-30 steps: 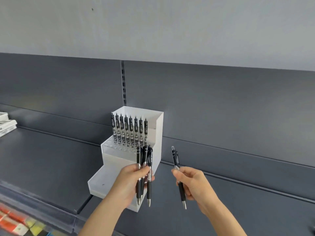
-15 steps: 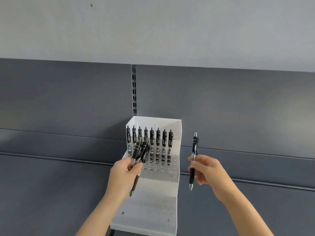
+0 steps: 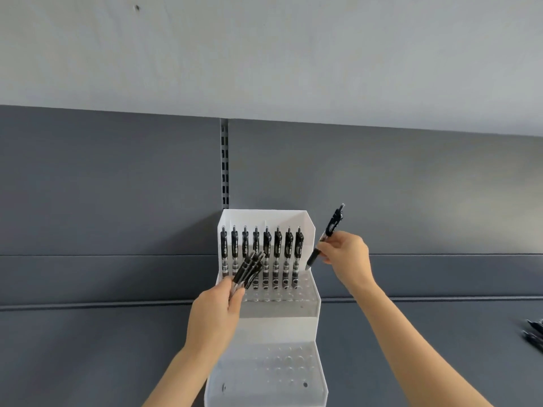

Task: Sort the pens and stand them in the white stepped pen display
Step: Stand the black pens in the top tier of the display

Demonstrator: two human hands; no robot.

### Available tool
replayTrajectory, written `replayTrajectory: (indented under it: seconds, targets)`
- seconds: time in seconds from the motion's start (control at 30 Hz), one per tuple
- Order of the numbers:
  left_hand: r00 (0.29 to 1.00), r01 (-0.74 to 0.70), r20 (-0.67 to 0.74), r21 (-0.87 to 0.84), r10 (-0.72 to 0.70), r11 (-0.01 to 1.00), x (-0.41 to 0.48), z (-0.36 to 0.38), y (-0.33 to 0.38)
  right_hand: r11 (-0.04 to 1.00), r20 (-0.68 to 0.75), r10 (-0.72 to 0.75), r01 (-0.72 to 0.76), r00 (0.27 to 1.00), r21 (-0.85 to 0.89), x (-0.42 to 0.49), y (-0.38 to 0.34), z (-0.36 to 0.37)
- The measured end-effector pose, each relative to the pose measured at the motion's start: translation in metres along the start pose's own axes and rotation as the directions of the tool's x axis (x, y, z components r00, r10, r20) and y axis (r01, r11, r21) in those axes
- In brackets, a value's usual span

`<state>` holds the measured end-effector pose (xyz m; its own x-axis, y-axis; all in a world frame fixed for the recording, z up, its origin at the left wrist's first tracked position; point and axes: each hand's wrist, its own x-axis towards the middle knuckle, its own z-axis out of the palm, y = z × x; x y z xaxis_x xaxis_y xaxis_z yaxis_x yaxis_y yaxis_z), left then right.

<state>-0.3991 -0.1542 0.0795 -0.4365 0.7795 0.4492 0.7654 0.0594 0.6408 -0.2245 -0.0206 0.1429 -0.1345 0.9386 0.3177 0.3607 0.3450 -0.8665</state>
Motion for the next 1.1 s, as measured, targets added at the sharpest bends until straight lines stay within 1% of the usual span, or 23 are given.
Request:
replayTrajectory:
  seconds: [0.13, 0.2, 0.27, 0.4, 0.53, 0.6, 0.67, 0.7, 0.73, 0.77, 0.83, 0.87, 0.9, 1.0, 1.1]
  targets:
    - [1.0, 0.01, -0.009, 0.0, -0.01, 1.0, 0.004, 0.0, -0.001, 0.975, 0.068, -0.009, 0.024, 0.998, -0.22, 0.004, 0.004, 0.019]
    - [1.0, 0.01, -0.008, 0.008, -0.009, 1.0, 0.005, 0.0, -0.003, 0.939, 0.11, 0.018, 0.021, 0.994, -0.343, 0.002, 0.012, 0.028]
    - [1.0, 0.015, -0.009, 0.011, -0.015, 1.0, 0.005, 0.001, -0.004, 0.91, 0.128, 0.052, 0.006, 0.99, -0.414, -0.003, 0.019, 0.033]
    - [0.999, 0.043, -0.006, 0.0, -0.043, 0.999, 0.007, -0.001, -0.004, 0.896, 0.09, 0.072, -0.024, 0.993, -0.444, -0.008, 0.021, 0.036]
    - [0.999, 0.039, -0.007, -0.004, -0.039, 0.999, 0.006, -0.002, -0.004, 0.899, 0.066, 0.05, -0.016, 0.997, -0.438, -0.01, 0.019, 0.041]
    - [0.998, 0.07, 0.009, -0.011, -0.07, 0.997, 0.007, -0.003, -0.004, 0.909, 0.07, 0.036, -0.004, 0.997, -0.417, -0.013, 0.021, 0.042]
    - [0.991, 0.129, 0.054, -0.076, -0.126, 0.989, 0.01, -0.006, -0.004, 0.923, 0.082, 0.036, -0.002, 0.996, -0.385, -0.017, 0.024, 0.04]
    - [0.985, 0.167, 0.066, -0.167, -0.158, 0.972, 0.011, -0.01, -0.003, 0.931, 0.076, 0.034, -0.003, 0.997, -0.366, -0.02, 0.026, 0.038]
    - [0.975, 0.22, 0.081, -0.297, -0.205, 0.929, 0.011, -0.015, 0.001, 0.937, 0.055, 0.022, -0.001, 0.998, -0.348, -0.023, 0.026, 0.036]
    - [0.96, 0.279, 0.113, -0.44, -0.256, 0.853, 0.01, -0.021, 0.004, 0.943, 0.026, -0.009, 0.017, 1.0, -0.332, -0.027, 0.023, 0.034]
    - [0.912, 0.402, 0.239, -0.674, -0.332, 0.62, 0.006, -0.033, 0.009, 0.958, -0.004, -0.086, 0.082, 0.996, -0.275, -0.039, 0.012, 0.032]
    - [0.888, 0.45, 0.302, -0.724, -0.346, 0.522, 0.005, -0.039, 0.008, 0.969, 0.004, -0.11, 0.108, 0.994, -0.223, -0.047, 0.004, 0.034]
    - [0.871, 0.482, 0.349, -0.744, -0.346, 0.463, 0.003, -0.044, 0.007, 0.978, 0.034, -0.125, 0.129, 0.992, -0.167, -0.054, -0.005, 0.037]
    - [0.85, 0.519, 0.421, -0.769, -0.315, 0.373, -0.003, -0.057, 0.004, 0.987, 0.191, -0.143, 0.153, 0.971, -0.039, -0.073, -0.031, 0.051]
    - [0.846, 0.529, 0.444, -0.77, -0.296, 0.356, -0.009, -0.064, 0.004, 0.989, 0.344, -0.136, 0.11, 0.929, 0.096, -0.086, -0.048, 0.064]
